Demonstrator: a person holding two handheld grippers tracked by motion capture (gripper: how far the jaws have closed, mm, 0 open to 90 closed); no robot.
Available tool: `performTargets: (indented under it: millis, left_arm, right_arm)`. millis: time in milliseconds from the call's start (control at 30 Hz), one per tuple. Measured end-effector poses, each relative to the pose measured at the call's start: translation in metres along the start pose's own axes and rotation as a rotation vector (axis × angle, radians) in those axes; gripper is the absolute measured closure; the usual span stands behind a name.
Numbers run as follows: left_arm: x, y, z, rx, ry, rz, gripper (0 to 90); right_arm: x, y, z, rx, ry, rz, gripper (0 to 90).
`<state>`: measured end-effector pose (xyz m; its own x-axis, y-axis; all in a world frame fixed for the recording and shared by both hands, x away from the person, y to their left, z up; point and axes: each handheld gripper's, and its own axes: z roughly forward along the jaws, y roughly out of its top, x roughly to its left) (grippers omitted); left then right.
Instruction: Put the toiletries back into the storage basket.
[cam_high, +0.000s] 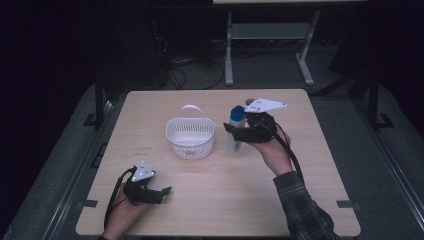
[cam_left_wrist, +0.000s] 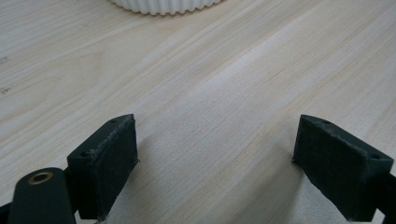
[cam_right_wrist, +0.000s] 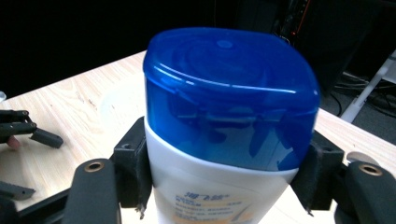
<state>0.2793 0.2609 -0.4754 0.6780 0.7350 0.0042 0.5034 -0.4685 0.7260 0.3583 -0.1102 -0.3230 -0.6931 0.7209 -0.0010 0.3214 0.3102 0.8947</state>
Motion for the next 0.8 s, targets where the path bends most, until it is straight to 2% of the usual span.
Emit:
performTargets:
  millis: [800]
  left_arm:
    - [0.0,0.0,0.0,0.001,0.0,0.002,12.7]
  right_arm:
    - [0.01,0.045,0.012,-0.043,0.035,-0.03,33.3]
